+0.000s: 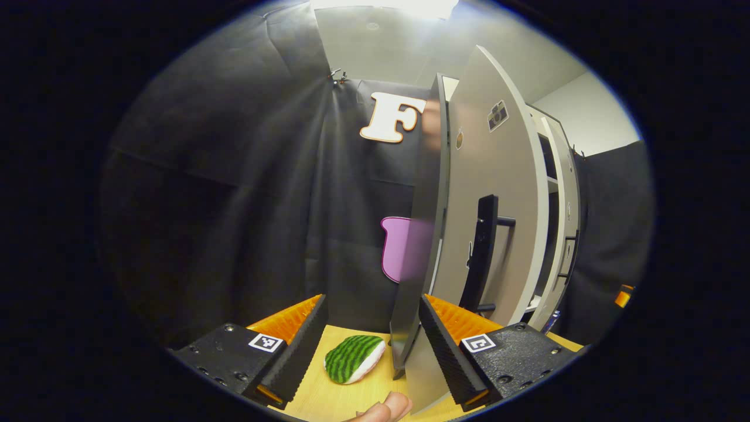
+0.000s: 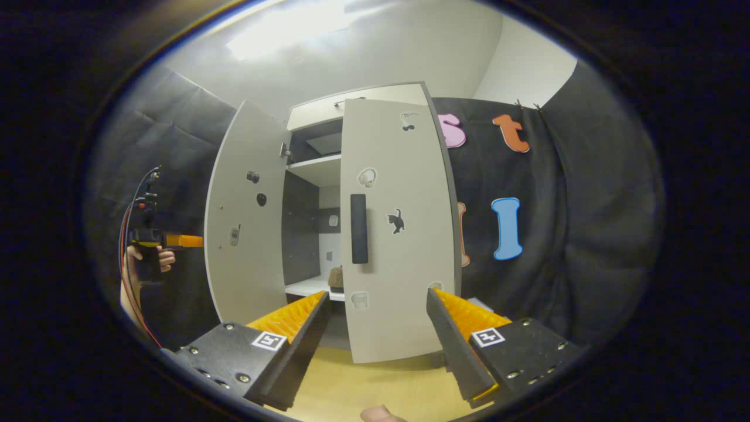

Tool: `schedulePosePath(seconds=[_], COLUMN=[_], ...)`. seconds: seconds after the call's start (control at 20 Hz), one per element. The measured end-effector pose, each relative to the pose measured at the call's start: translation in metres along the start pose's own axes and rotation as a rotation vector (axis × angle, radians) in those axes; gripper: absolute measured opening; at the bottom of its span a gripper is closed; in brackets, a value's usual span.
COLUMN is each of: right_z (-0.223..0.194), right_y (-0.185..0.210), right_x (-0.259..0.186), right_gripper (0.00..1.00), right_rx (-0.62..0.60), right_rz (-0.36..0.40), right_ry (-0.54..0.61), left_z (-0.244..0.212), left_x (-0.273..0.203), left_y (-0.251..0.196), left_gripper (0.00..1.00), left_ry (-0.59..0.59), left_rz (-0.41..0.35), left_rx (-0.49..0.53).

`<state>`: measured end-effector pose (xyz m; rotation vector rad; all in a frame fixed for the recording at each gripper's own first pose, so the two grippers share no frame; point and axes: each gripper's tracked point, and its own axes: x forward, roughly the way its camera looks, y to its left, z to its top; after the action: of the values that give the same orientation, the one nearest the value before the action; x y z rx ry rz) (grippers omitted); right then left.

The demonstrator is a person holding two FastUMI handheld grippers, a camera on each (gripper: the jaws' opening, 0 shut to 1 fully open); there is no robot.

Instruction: Grab one shoe with the right hand and put it into the shoe cabinet, grab the other shoe with the left hand and put it into the shoe cabinet; then close the right door with the right hand and the left door with the left hand.

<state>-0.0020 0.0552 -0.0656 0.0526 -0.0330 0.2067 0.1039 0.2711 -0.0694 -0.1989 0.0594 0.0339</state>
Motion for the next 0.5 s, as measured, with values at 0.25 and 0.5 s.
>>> schedulePosePath(seconds=[0.25, 0.5], right_z=[0.006, 0.013], right_y=[-0.007, -0.011], right_x=[-0.010, -0.018], right_gripper=[0.99, 0.99], right_rx=[-0.012, 0.001], right_rz=[0.000, 0.007], right_ry=[0.002, -0.001], left_z=[0.012, 0.018], left_x=[0.005, 0.005], left_y=[-0.025, -0.031], left_gripper=[0.93, 0.89], left_ry=[-0.007, 0.011], left_rz=[-0.023, 0.020], left_rx=[0.041, 0.052])
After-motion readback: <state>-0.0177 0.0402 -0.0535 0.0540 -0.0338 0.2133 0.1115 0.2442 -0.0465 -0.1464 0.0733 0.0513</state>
